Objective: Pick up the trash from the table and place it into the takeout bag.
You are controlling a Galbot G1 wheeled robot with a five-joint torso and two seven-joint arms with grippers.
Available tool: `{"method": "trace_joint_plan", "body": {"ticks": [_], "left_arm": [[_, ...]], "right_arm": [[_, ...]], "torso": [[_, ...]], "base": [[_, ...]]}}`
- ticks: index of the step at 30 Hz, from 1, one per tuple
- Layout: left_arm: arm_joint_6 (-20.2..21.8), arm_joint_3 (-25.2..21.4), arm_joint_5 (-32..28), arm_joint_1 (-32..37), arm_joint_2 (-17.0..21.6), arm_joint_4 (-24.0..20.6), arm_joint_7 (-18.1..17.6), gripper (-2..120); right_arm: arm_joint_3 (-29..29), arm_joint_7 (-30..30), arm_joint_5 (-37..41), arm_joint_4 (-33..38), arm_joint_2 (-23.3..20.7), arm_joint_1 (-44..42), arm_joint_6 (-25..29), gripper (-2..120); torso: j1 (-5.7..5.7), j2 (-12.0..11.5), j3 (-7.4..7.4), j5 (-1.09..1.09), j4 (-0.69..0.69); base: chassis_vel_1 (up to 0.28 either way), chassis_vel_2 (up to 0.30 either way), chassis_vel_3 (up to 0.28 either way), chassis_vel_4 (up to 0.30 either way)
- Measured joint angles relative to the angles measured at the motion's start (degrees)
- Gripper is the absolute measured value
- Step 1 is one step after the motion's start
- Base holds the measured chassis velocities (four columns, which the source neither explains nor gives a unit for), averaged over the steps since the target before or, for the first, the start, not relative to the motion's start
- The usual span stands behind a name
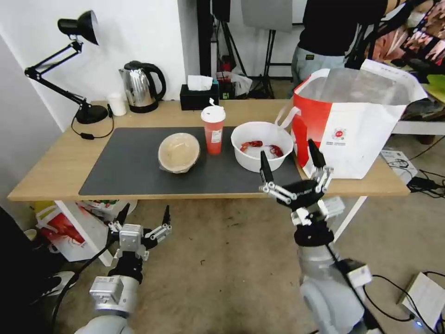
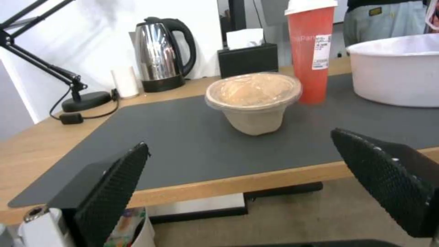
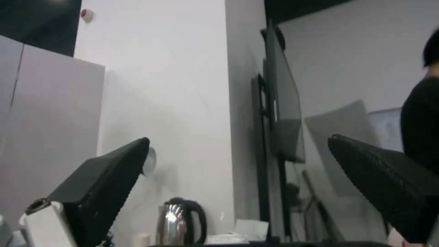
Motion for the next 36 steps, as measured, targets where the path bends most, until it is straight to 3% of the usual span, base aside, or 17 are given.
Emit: {"method": "trace_joint_plan", "body": {"ticks": [3,6,8,14,17,19,23,24,27,36], "left_arm": [[0.0,0.0,0.0,0.0,0.0,0.0,0.0,100],[0.0,0.0,0.0,0.0,0.0,0.0,0.0,100],[0.0,0.0,0.0,0.0,0.0,0.0,0.0,100],[0.0,0.0,0.0,0.0,0.0,0.0,0.0,100],[0.0,0.0,0.0,0.0,0.0,0.0,0.0,100],[0.0,0.0,0.0,0.0,0.0,0.0,0.0,100],[0.0,0.0,0.0,0.0,0.0,0.0,0.0,100],[0.0,0.0,0.0,0.0,0.0,0.0,0.0,100],[0.0,0.0,0.0,0.0,0.0,0.0,0.0,100],[0.0,0.0,0.0,0.0,0.0,0.0,0.0,100]], "right_arm": [[-0.2,1.6,7.1,-1.2,-6.3,5.1,-3.5,100],[-1.1,2.3,10.5,-2.3,-9.6,9.3,-5.8,100],[-3.6,3.3,15.0,-4.9,-14.2,17.5,-9.5,100],[-8.2,4.0,22.7,-8.5,-19.1,27.8,-16.2,100],[-12.6,4.7,32.6,-10.5,-21.6,37.0,-26.1,100],[-13.7,4.7,34.9,-10.9,-22.0,39.7,-28.9,100],[-17.6,3.5,41.6,-12.6,-23.1,49.7,-41.3,100],[-17.6,3.5,41.6,-12.6,-23.1,49.7,-41.3,100],[-20.0,0.4,42.9,-14.7,-23.2,55.1,-51.3,100],[-23.3,-3.8,42.3,-17.3,-22.9,60.9,-61.0,100]], "torso": [[0.0,0.0,0.0,0.0,0.0],[0.0,0.0,0.0,-0.01,0.0],[0.0,0.0,0.0,-0.01,0.01],[0.01,0.0,0.0,-0.02,0.01],[0.02,0.0,0.0,-0.02,0.0],[0.02,0.0,0.0,-0.02,0.01],[0.01,0.0,-0.01,-0.04,0.01],[0.01,0.0,-0.01,-0.04,0.01],[0.01,0.0,0.0,-0.03,0.01],[-0.01,0.0,0.0,-0.02,0.01]], "base": [[0.0,0.0,0.0,0.0],[0.0,0.0,0.0,0.0],[0.0,0.0,0.0,0.0],[0.0,0.0,0.0,0.0],[0.0,0.0,0.0,0.0],[0.0,0.0,0.0,0.0],[0.0,0.0,0.0,0.0],[0.0,0.0,0.0,0.0],[0.0,0.0,0.0,0.0],[0.0,0.0,0.0,0.0]]}}
